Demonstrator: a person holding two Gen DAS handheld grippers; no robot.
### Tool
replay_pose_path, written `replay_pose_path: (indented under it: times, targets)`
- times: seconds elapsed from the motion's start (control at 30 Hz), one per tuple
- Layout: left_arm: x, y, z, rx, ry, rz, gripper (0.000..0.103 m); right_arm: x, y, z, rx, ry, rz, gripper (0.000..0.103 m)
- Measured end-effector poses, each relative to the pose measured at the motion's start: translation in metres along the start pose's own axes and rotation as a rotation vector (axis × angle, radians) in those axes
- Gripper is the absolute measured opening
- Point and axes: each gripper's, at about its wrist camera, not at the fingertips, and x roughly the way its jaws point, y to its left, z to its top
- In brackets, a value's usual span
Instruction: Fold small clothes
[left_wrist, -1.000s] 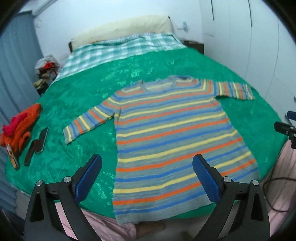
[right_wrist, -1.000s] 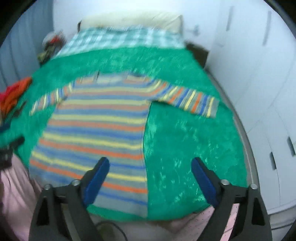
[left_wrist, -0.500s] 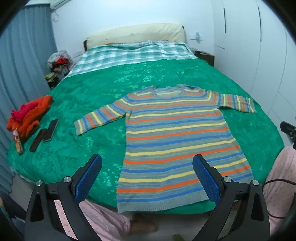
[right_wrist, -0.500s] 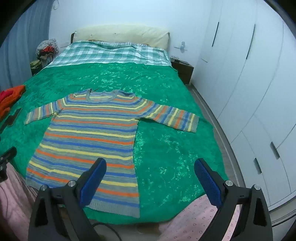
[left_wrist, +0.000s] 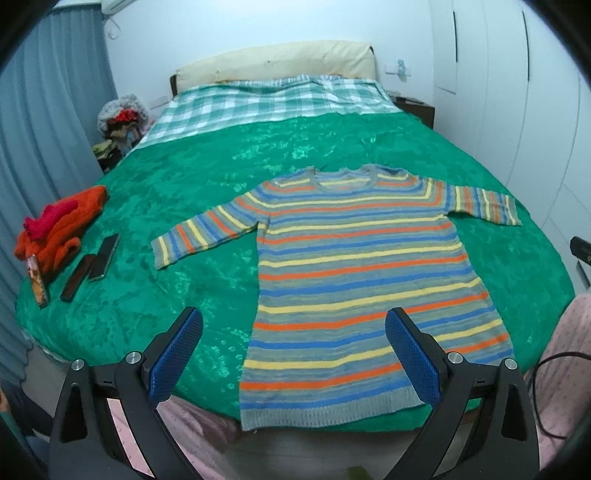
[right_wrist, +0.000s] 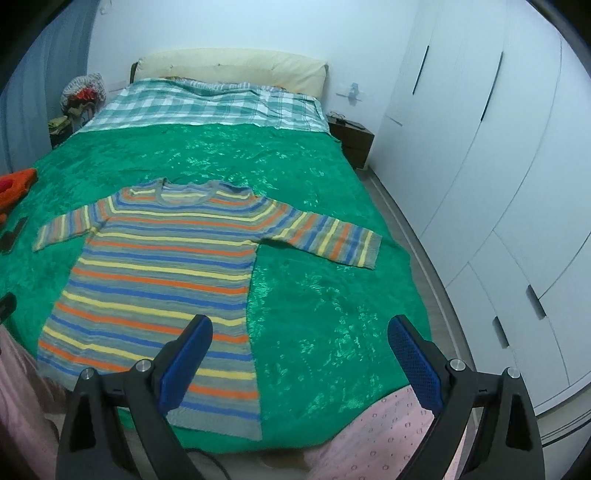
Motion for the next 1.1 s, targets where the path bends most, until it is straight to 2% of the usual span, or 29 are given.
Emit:
replay_pose_path:
  times: [0.13, 0.23, 0.3, 0.37, 0.47, 0.53, 0.6, 0.67, 0.73, 0.77, 0.8, 0.93, 0.97, 1.0, 1.03, 1.1]
  targets:
    - [0.028, -0.001, 0.006, 0.011, 0.019, -0.002, 0.100, 0.031, 0.002, 0.008, -0.009, 0.024, -0.014, 0.095]
    - [0.047, 0.003, 0.009, -0.004, 0.020, 0.030, 0.100, 0.055, -0.016, 0.020, 0.064, 0.012, 0.083, 0.095]
    - [0.057, 0.007, 0.007, -0.030, 0.024, 0.032, 0.100, 0.083, -0.052, 0.030, 0.198, -0.017, 0.211, 0.095]
    - [0.068, 0.013, 0.002, -0.071, 0.033, 0.035, 0.100, 0.117, -0.093, 0.039, 0.300, -0.052, 0.287, 0.095]
    - [0.086, 0.022, -0.013, -0.122, 0.060, 0.053, 0.100, 0.193, -0.168, 0.049, 0.477, -0.001, 0.360, 0.093]
    - [0.098, 0.026, -0.023, -0.141, 0.089, 0.066, 0.100, 0.245, -0.206, 0.052, 0.585, 0.092, 0.391, 0.076]
    - [0.110, 0.030, -0.031, -0.155, 0.136, 0.080, 0.100, 0.290, -0.232, 0.051, 0.667, 0.168, 0.408, 0.065]
    - [0.117, 0.033, -0.032, -0.174, 0.163, 0.086, 0.100, 0.325, -0.242, 0.050, 0.717, 0.221, 0.429, 0.058]
    - [0.118, 0.034, -0.030, -0.185, 0.157, 0.099, 0.100, 0.344, -0.241, 0.051, 0.735, 0.263, 0.465, 0.042]
    - [0.119, 0.035, -0.029, -0.186, 0.157, 0.111, 0.100, 0.355, -0.238, 0.051, 0.730, 0.304, 0.449, 0.042]
    - [0.120, 0.035, -0.030, -0.186, 0.162, 0.117, 0.100, 0.363, -0.234, 0.050, 0.714, 0.338, 0.406, 0.042]
    - [0.132, 0.035, -0.036, -0.186, 0.210, 0.129, 0.100, 0.386, -0.215, 0.045, 0.644, 0.392, 0.362, 0.038]
    - [0.134, 0.035, -0.036, -0.185, 0.217, 0.129, 0.100, 0.388, -0.210, 0.044, 0.629, 0.394, 0.351, 0.034]
    - [0.135, 0.034, -0.036, -0.181, 0.221, 0.129, 0.100, 0.388, -0.208, 0.046, 0.609, 0.401, 0.341, 0.009]
    - [0.135, 0.033, -0.036, -0.176, 0.221, 0.131, 0.100, 0.390, -0.208, 0.046, 0.612, 0.400, 0.353, 0.005]
    - [0.133, 0.032, -0.035, -0.164, 0.210, 0.136, 0.100, 0.380, -0.215, 0.048, 0.670, 0.362, 0.363, 0.005]
